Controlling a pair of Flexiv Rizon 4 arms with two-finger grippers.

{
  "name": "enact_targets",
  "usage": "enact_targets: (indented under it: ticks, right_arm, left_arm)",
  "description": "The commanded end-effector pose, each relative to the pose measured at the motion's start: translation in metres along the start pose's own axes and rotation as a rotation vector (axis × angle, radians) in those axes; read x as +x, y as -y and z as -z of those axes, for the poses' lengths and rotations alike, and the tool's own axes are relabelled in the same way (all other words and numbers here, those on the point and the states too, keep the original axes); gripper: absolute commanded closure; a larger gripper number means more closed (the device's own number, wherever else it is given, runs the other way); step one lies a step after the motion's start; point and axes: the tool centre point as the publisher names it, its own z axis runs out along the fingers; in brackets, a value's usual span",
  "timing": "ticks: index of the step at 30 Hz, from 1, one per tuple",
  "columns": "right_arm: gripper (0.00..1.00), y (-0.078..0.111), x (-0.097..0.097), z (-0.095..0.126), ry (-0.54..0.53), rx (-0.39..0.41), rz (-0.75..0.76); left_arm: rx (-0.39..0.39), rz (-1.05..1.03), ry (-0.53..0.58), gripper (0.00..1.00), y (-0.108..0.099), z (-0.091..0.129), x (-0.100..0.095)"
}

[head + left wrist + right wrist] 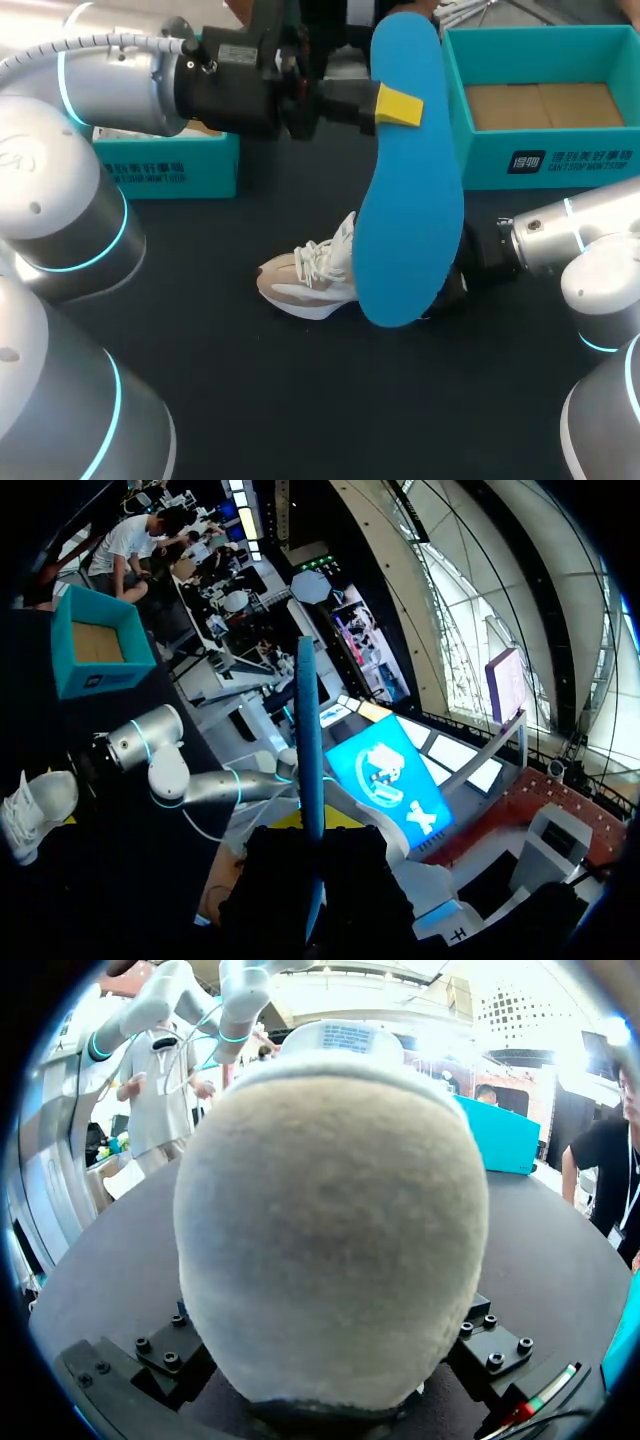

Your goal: Take the shoe out of the shoebox, open the shoe tongue, remove and reinsert the insole, then place the shoe into the shoebox

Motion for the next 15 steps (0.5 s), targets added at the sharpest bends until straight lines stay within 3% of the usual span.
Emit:
enact_targets:
  ticks: [1, 6, 7, 8, 9, 15]
  right_arm:
    - [1.0, 0.0021, 0.0007, -0.0038, 0.001, 0.004, -0.001]
    - [1.0, 0.0021, 0.0007, -0.0038, 0.001, 0.004, -0.001]
    - [0.84, 0.0021, 0.0007, -0.0038, 0.001, 0.004, -0.001]
    - [0.06, 0.0021, 0.0007, -0.0038, 0.001, 0.004, -0.001]
    - [0.0, 0.0021, 0.0007, -0.0038, 0.001, 0.004, -0.001]
    - [0.0, 0.0021, 0.0007, -0.0038, 0.001, 0.004, -0.001]
  left_arm:
    - [0.0, 0.0, 0.001, 1.0, -0.0006, -0.0004, -0.0008]
    - [0.0, 0.0, 0.001, 1.0, -0.0006, -0.0004, -0.0008]
    - [0.0, 0.0, 0.001, 1.0, -0.0006, -0.0004, -0.0008]
    - [0.0, 0.0, 0.001, 1.0, -0.0006, -0.0004, -0.0008]
    - [0.0, 0.0, 0.001, 1.0, -0.0006, -0.0004, -0.0008]
    - [0.0, 0.0, 0.001, 1.0, -0.0006, -0.0004, -0.0008]
